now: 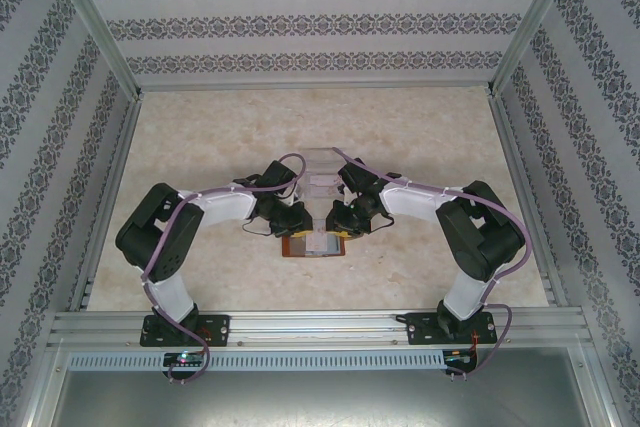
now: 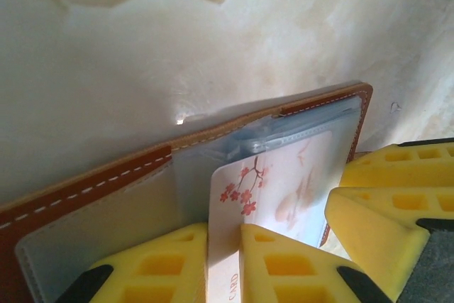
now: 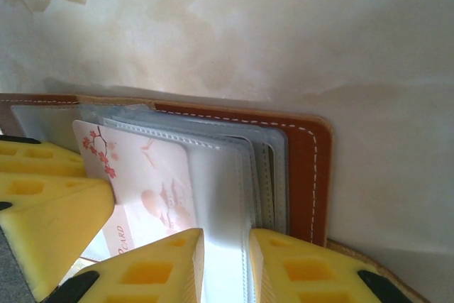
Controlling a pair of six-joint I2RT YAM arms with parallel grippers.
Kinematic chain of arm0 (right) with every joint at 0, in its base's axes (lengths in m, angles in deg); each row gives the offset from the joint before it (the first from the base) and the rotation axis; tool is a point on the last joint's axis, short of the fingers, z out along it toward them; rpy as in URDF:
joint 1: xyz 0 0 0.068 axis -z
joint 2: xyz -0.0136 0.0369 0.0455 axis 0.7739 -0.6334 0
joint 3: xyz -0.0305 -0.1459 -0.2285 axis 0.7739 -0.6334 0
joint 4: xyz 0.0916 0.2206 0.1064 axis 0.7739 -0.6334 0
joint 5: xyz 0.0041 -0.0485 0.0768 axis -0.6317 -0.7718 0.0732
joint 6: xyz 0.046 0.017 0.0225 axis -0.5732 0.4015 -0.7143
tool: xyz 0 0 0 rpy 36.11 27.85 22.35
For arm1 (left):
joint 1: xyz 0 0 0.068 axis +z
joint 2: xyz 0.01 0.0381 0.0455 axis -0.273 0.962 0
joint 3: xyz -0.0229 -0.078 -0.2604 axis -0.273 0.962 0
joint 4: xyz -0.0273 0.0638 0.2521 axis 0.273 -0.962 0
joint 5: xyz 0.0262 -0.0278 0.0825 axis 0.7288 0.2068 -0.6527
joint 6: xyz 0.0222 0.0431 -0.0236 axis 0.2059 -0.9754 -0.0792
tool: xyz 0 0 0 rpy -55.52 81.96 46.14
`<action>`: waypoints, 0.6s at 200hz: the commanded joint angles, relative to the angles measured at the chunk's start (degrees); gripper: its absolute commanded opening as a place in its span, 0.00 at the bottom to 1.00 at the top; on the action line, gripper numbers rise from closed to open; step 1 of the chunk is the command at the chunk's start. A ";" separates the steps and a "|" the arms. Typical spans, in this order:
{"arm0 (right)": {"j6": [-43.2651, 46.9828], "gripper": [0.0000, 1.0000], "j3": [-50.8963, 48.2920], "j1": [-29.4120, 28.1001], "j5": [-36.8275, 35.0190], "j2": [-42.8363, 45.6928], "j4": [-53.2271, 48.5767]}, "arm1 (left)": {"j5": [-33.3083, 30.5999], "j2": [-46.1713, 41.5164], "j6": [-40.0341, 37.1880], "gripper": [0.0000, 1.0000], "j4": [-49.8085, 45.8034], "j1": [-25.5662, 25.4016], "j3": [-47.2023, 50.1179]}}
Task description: Take the credit cards out of the card holder
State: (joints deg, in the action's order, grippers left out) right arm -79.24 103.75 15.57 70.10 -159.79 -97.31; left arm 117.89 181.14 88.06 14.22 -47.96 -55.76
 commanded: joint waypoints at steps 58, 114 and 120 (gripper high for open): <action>1.17 0.26 -0.38 -0.53 -0.36 -2.01 -2.88 | -6.59 -5.64 -4.17 0.13 -10.39 1.23 0.53; 1.39 0.26 -0.34 -0.55 -0.31 -2.54 -2.96 | -8.86 -9.13 -5.13 0.11 -14.53 1.27 -0.09; 1.34 0.26 -0.34 -0.50 -0.36 -2.54 -2.97 | -9.23 -9.50 -5.19 0.11 -15.00 1.27 -0.12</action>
State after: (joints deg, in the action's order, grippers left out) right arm -79.02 103.77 15.57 70.15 -159.97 -97.44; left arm 111.27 173.64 84.59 4.25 -47.26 -55.76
